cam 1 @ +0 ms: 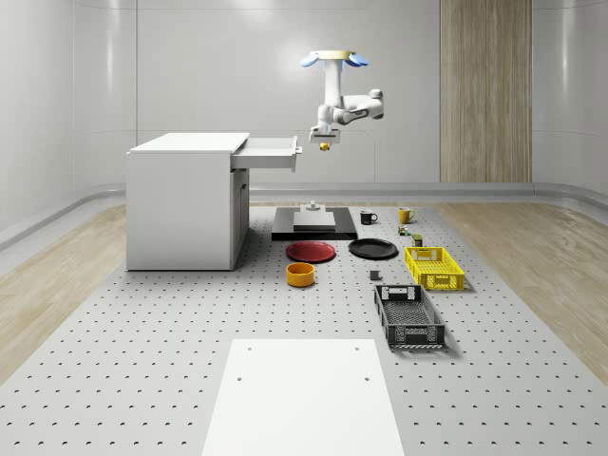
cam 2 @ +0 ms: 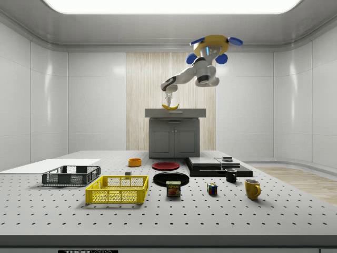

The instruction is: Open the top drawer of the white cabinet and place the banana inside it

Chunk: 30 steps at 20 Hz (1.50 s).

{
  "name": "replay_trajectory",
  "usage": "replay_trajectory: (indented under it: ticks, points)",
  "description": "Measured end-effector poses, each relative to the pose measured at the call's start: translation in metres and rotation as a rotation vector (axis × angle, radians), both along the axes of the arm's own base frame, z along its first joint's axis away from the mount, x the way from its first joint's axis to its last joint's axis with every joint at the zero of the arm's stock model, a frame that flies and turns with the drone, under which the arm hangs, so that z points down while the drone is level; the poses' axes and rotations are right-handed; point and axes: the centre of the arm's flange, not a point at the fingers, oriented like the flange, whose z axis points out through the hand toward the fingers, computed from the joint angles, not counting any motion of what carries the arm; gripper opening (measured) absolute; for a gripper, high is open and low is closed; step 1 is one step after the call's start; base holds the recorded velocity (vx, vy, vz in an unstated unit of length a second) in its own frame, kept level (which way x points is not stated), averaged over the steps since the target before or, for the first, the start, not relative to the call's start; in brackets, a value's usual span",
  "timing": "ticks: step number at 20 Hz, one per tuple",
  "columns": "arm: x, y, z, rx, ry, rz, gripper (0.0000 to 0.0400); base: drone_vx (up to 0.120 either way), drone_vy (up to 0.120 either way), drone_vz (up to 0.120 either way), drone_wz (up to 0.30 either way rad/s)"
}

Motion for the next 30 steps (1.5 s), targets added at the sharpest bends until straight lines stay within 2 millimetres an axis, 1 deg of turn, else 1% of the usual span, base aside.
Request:
replay_trajectory:
  ticks: [1,6,13,16,19,30]
  points:
    - [0.0,0.0,0.0,0.0,0.0,0.0,0.0193,-0.04,0.0,0.12,0.0]
    - [0.0,0.0,0.0,0.0,0.0,0.0,0.0193,-0.016,-0.12,0.016,0.0]
    - [0.0,0.0,0.0,0.0,0.0,0.0,0.0193,0.0,-0.12,0.12,0.0]
    - [0.0,0.0,0.0,0.0,0.0,0.0,0.0193,0.0,-0.12,0.013,0.0]
    - [0.0,0.0,0.0,0.0,0.0,0.0,0.0193,0.0,-0.12,0.107,0.0]
    - [0.0,0.0,0.0,0.0,0.0,0.0,0.0193,0.0,-0.12,0.0,0.0]
